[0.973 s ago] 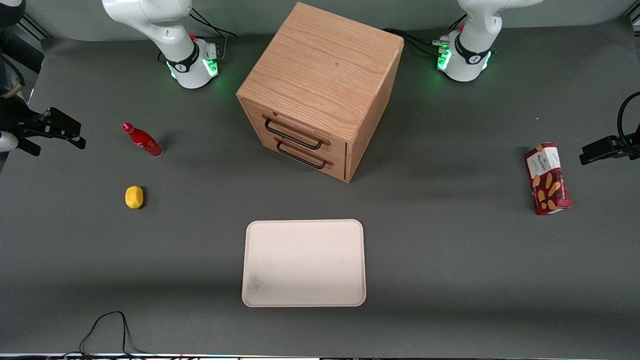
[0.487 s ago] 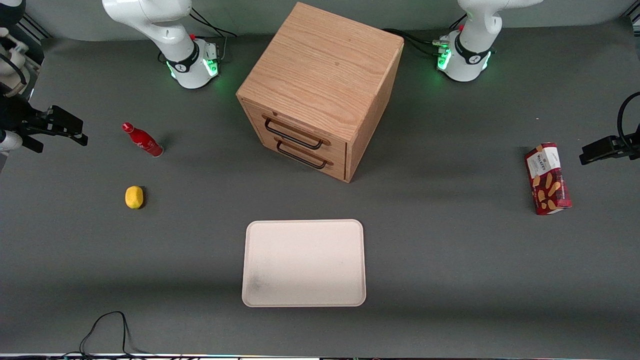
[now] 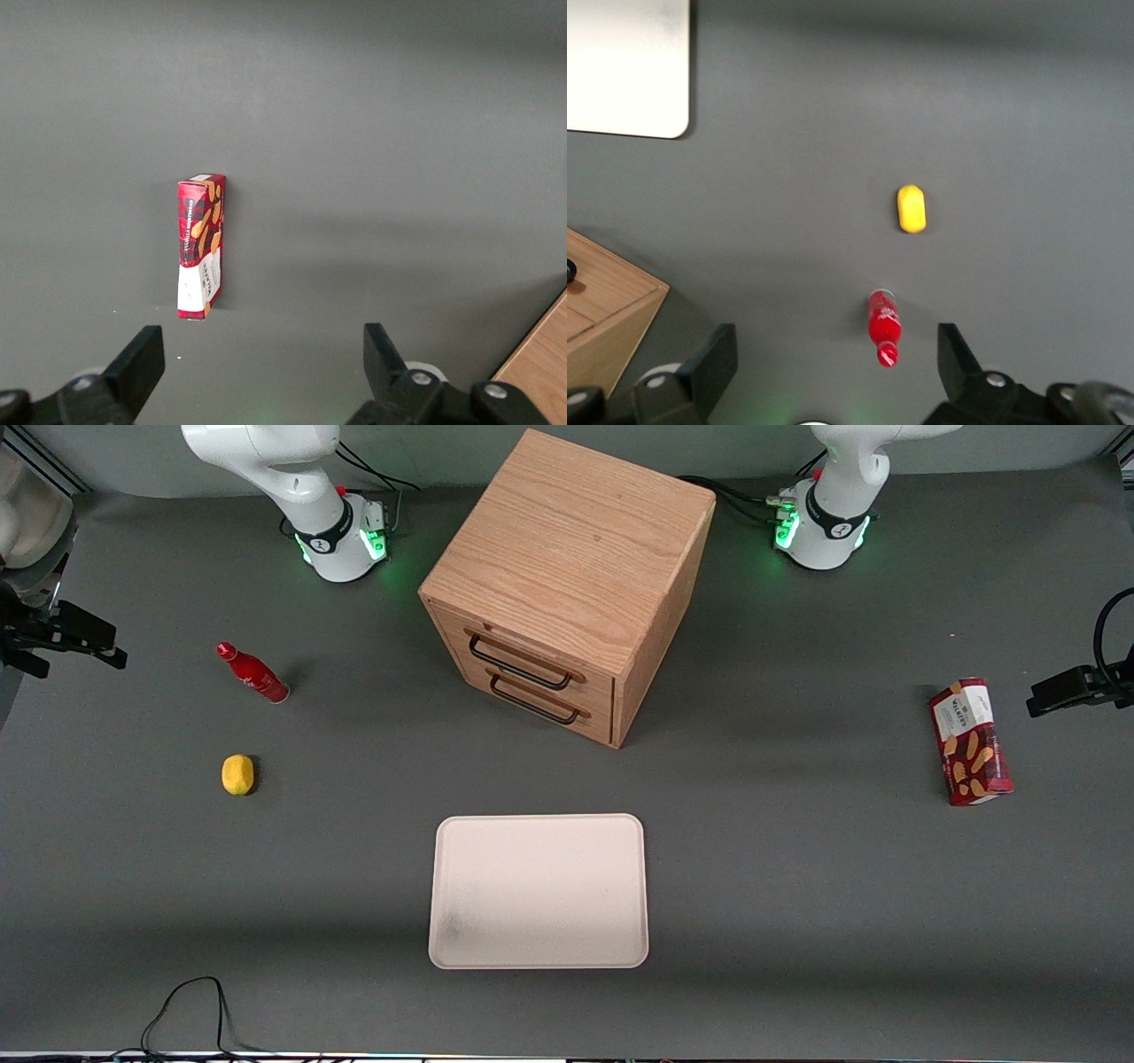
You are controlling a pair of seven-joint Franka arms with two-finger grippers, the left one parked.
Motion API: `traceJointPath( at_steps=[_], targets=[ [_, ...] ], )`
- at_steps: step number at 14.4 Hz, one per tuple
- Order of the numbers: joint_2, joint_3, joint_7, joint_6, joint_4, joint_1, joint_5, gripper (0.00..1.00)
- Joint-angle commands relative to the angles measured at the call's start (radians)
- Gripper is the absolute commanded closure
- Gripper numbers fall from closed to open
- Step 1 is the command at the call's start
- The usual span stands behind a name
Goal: Place coke bottle on tray
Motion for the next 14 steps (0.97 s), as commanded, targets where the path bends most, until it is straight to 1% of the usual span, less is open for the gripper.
traceJointPath(
  at_steps=[1, 5, 7, 9, 11, 14],
  targets=[
    [-0.149, -0.018, -0.021, 0.024, -0.160, -0.014, -0.017, 0.00],
    [-0.344, -0.072, -0.071, 0.053, -0.352, -0.015, -0.045, 0.00],
    [-0.447, -0.076, -0.116, 0.053, -0.439, -0.015, -0.083, 0.00],
    [-0.484, -0.110, -0.130, 0.045, -0.470, -0.011, -0.088, 0.00],
    [-0.519, -0.116, -0.139, 0.050, -0.513, -0.011, -0.090, 0.00],
    [-0.521, -0.118, -0.139, 0.091, -0.562, -0.011, -0.094, 0.00]
  ],
)
